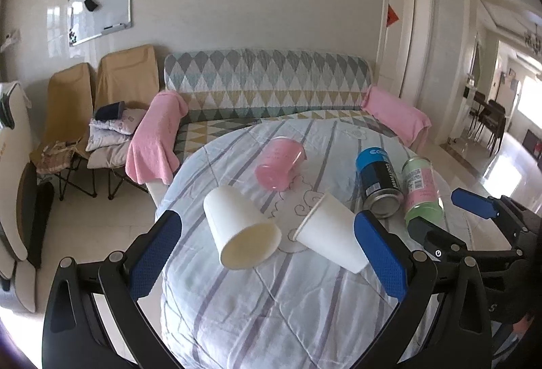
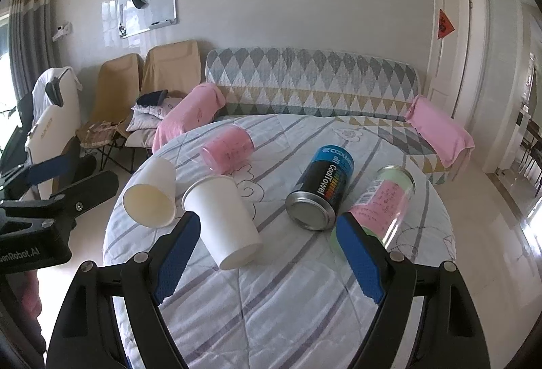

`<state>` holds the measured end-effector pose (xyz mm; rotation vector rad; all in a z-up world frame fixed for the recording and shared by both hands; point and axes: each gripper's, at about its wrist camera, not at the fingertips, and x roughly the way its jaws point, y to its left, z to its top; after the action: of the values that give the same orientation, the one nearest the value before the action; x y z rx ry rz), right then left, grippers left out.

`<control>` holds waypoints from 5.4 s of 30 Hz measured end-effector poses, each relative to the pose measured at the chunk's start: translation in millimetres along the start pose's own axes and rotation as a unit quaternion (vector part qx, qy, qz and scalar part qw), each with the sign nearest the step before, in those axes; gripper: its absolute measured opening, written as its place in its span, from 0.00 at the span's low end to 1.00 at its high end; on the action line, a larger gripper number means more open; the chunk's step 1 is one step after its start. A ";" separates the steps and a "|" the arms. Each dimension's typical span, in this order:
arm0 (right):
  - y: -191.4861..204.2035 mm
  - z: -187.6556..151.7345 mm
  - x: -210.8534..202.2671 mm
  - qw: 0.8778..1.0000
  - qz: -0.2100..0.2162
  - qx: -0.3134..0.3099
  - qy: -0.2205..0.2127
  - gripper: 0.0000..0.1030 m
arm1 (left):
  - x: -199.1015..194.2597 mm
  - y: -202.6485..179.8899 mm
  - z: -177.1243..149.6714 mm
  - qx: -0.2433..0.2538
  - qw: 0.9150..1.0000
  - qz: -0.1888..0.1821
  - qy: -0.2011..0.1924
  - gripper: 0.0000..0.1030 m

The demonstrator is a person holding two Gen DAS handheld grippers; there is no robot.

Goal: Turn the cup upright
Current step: 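Close the left gripper around the body of the pink cup, then lift the pink cup with the left gripper and rotate it rim-up, then lower the pink cup upright onto the table and open the left gripper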

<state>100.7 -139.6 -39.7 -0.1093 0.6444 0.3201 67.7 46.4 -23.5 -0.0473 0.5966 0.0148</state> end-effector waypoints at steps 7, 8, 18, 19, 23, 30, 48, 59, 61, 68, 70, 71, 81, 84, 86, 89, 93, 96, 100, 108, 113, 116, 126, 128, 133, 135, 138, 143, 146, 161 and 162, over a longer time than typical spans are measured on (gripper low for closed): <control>-6.1 22.9 24.6 1.000 -0.018 0.002 0.007 0.81 | 29.1 0.2 26.8 0.006 0.999 -0.020 0.029 1.00; -7.6 26.1 27.8 1.000 -0.020 0.003 0.010 0.81 | 36.0 -0.2 32.4 0.010 0.999 -0.021 0.037 1.00; -24.9 64.0 85.7 0.997 -0.029 0.012 0.068 0.81 | 128.9 -10.1 81.9 0.048 0.983 -0.063 0.163 1.00; -25.1 65.6 88.6 0.997 -0.032 0.011 0.071 0.81 | 144.5 -12.3 86.6 0.051 0.979 -0.065 0.186 1.00; -33.1 73.8 115.0 0.994 -0.028 0.013 0.100 0.81 | 189.6 -17.9 96.0 0.060 0.965 -0.062 0.247 1.00; -48.5 73.6 152.3 0.990 -0.022 0.016 0.138 0.81 | 255.2 -17.0 104.6 0.042 0.947 -0.043 0.315 1.00; -50.9 79.8 166.1 0.990 -0.016 0.003 0.139 0.81 | 283.3 -33.8 94.5 0.067 0.939 -0.025 0.335 0.75; -47.2 80.7 159.6 0.991 -0.025 -0.005 0.131 0.81 | 245.3 -22.2 99.9 0.067 0.958 -0.020 0.280 0.57; -46.8 80.3 158.8 0.991 -0.026 -0.006 0.131 0.81 | 243.3 -19.9 97.2 0.066 0.957 -0.025 0.281 0.55; -45.8 78.6 155.0 0.991 -0.026 -0.006 0.133 0.81 | 251.0 -16.9 92.5 0.059 0.955 -0.021 0.290 0.55; -45.4 77.8 154.7 0.991 -0.025 -0.005 0.133 0.81 | 254.1 -19.0 94.5 0.062 0.954 -0.020 0.292 0.55; -45.3 77.3 154.6 0.991 -0.025 -0.005 0.134 0.81 | 255.4 -20.0 95.3 0.065 0.954 -0.020 0.293 0.55; -44.0 77.1 159.7 0.991 -0.021 -0.012 0.135 0.81 | 278.0 -22.8 88.0 0.047 0.948 -0.020 0.314 0.63; -43.5 77.3 160.5 0.991 -0.021 -0.012 0.135 0.81 | 276.7 -22.4 86.6 0.048 0.950 -0.025 0.309 0.63; -42.2 77.3 160.6 0.991 -0.020 -0.014 0.135 0.81 | 275.4 -22.3 85.3 0.051 0.951 -0.026 0.305 0.63; -40.1 77.4 160.4 0.991 -0.018 -0.015 0.135 0.81 | 272.3 -21.2 85.1 0.047 0.953 -0.030 0.297 0.63; -39.4 77.1 159.1 0.991 -0.017 -0.015 0.135 0.81 | 260.9 -22.6 87.6 0.045 0.957 -0.043 0.285 0.63; -39.1 77.4 156.5 0.991 -0.019 -0.012 0.132 0.81 | 247.4 -24.8 90.7 0.048 0.961 -0.043 0.267 0.63; -39.3 78.5 152.1 0.991 -0.022 -0.012 0.128 0.81 | 227.5 -26.3 96.0 0.048 0.967 -0.042 0.245 0.63; -37.3 76.8 133.3 0.993 -0.027 -0.012 0.116 0.81 | 187.0 -28.3 98.3 0.044 0.979 -0.041 0.193 0.63; -37.2 71.9 116.2 0.994 -0.032 -0.011 0.107 0.81 | 160.0 -28.9 93.1 0.035 0.983 -0.051 0.171 0.63; -36.5 69.0 104.9 0.994 -0.033 -0.011 0.104 0.81 | 142.8 -29.1 90.2 0.031 0.985 -0.054 0.163 0.63; -32.6 42.3 65.6 0.995 -0.023 -0.005 0.097 0.81 | 77.4 -32.0 61.9 0.007 0.991 -0.073 0.113 0.63; -29.5 32.6 55.7 0.995 -0.016 -0.008 0.099 0.81 | 69.5 -31.3 54.1 0.004 0.991 -0.078 0.110 0.63; -16.2 10.5 32.2 0.995 0.022 -0.018 0.092 0.81 | 56.1 -28.6 32.0 -0.020 0.992 -0.081 0.100 0.63; -9.7 -0.4 26.4 0.995 0.044 -0.022 0.088 0.81 | 51.6 -28.1 20.4 -0.031 0.992 -0.079 0.094 0.63; -3.6 -15.1 23.5 0.995 0.064 -0.021 0.078 0.81 | 48.4 -26.1 2.5 -0.043 0.992 -0.072 0.091 0.63; 2.9 -37.6 24.5 0.993 0.097 -0.019 0.058 0.81 | 44.6 -21.9 -23.6 -0.064 0.990 -0.087 0.092 0.63; 9.1 -49.5 25.2 0.993 0.111 -0.027 0.044 0.81 | 42.3 -20.2 -36.1 -0.069 0.990 -0.089 0.084 0.63; 24.0 -73.2 41.8 0.985 0.167 -0.028 0.023 0.81 | 54.9 -14.8 -67.9 -0.082 0.989 -0.113 0.046 0.64; 24.7 -73.7 43.3 0.985 0.166 -0.029 0.026 0.81 | 54.8 -14.5 -68.5 -0.081 0.989 -0.112 0.047 0.64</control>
<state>83.1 -119.6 -124.6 -0.0660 0.7046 0.6602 75.0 28.5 -110.3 -0.2746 0.6801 -0.1584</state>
